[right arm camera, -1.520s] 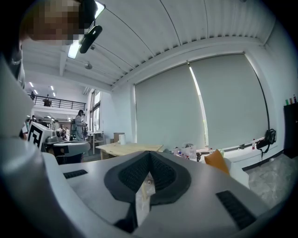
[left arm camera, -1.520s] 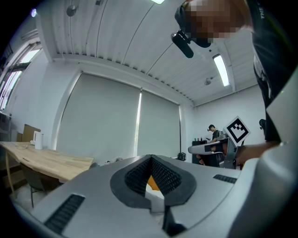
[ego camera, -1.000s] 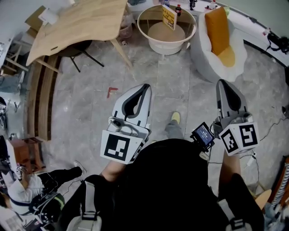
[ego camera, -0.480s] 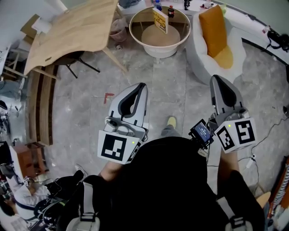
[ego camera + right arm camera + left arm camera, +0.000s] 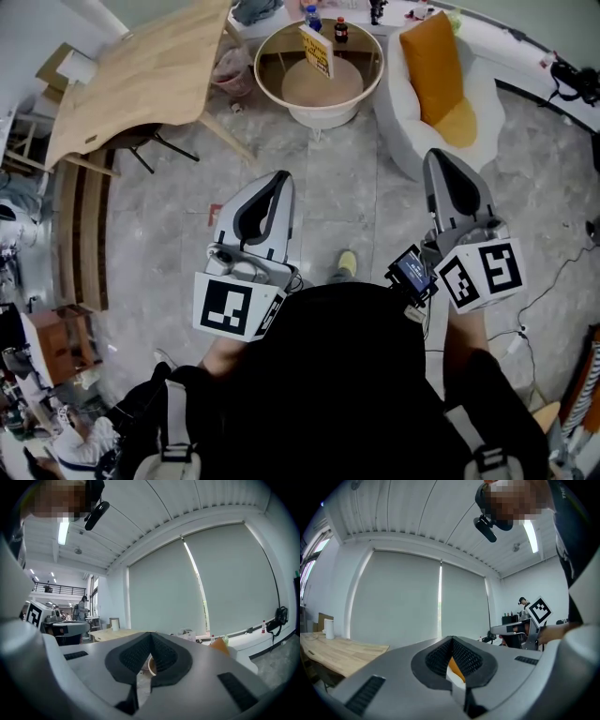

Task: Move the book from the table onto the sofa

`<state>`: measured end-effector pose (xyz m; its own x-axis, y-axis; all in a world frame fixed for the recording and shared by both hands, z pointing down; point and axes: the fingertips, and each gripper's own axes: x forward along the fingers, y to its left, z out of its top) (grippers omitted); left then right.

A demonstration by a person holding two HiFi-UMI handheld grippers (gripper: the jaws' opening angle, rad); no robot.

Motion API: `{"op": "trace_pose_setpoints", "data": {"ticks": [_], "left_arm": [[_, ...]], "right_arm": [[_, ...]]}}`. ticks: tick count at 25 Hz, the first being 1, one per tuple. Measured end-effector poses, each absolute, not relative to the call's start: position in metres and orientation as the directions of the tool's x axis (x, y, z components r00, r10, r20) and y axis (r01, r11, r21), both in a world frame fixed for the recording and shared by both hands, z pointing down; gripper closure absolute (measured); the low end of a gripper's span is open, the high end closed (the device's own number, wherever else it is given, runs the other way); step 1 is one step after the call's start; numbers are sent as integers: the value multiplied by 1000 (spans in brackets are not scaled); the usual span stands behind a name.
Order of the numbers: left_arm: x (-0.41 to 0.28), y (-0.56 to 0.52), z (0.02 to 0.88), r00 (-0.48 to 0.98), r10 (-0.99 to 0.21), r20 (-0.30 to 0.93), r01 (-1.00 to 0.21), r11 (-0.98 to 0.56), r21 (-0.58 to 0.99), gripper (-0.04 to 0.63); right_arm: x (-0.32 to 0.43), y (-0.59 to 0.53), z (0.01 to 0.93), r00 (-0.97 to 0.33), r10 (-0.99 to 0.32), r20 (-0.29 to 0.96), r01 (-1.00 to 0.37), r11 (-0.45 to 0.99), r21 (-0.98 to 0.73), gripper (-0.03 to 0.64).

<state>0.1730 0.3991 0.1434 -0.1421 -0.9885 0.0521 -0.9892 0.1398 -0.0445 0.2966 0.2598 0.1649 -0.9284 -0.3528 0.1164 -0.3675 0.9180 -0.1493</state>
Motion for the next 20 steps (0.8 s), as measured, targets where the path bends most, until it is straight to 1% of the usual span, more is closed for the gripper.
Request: {"op": "trace_pose_setpoints", "data": {"ticks": [9, 20], "left_arm": [[184, 375, 144, -142, -988, 54, -989, 139, -51, 589], [182, 374, 144, -149, -988, 49, -987, 146, -60, 589]], "right_arm": [[299, 239, 166, -934, -344, 97, -357, 913, -195, 609], [286, 246, 165, -942, -324, 81, -334, 917, -218, 609]]}}
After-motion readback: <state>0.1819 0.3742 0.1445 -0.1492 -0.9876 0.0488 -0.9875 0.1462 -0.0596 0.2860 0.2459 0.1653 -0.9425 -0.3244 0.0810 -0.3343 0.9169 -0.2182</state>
